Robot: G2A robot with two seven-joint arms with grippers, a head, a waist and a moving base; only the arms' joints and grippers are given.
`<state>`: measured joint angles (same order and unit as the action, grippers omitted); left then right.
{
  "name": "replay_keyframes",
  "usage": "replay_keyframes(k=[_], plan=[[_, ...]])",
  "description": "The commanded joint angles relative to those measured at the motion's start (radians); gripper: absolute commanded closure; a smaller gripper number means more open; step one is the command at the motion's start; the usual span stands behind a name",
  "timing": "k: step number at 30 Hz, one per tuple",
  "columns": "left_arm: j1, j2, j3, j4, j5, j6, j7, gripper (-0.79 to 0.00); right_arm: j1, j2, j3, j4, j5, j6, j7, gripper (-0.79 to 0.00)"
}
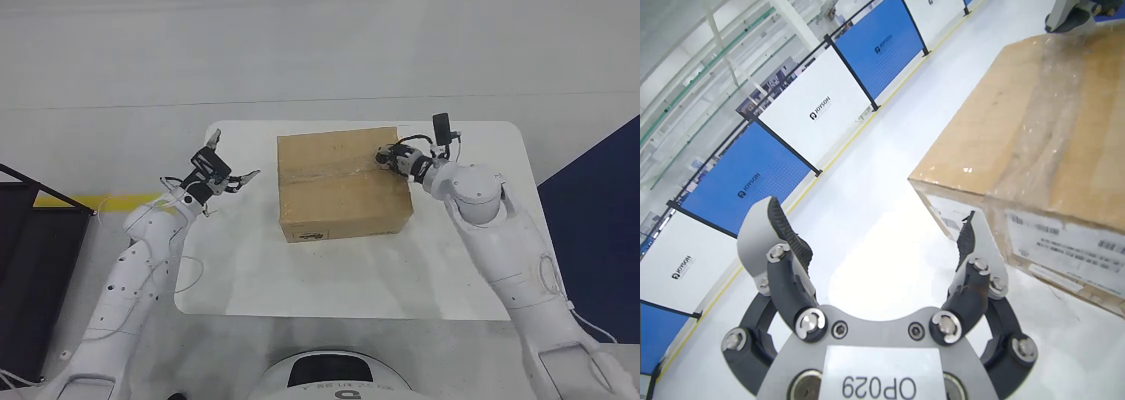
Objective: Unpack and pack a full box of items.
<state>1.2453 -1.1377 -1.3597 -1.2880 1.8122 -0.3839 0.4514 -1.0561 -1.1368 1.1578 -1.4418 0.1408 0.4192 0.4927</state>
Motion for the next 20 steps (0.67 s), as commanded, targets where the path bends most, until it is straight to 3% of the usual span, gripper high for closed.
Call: replay_keyframes(k=[1,8,16,20], plan=[[-0.007,-0.001,0.002,0.045,-0.011,0.002,0.01,-0.785,0.031,-0.006,-0.033,0.027,-0.028,0.024,-0.002,0.0],[-0.016,-0.002,0.006,0.081,-0.025,0.002,0.02,-0.785,0.039,-0.01,-0.041,0.045,-0.059,0.067,-0.024,0.0],[-0.016,-0.002,0.006,0.081,-0.025,0.002,0.02,-0.785,-0.103,0.019,0.106,-0.065,-0.062,0.063,-0.063,0.0],[-0.016,-0.002,0.006,0.081,-0.025,0.002,0.02,-0.785,-0.187,0.033,0.215,-0.09,-0.01,0.008,-0.068,0.0]])
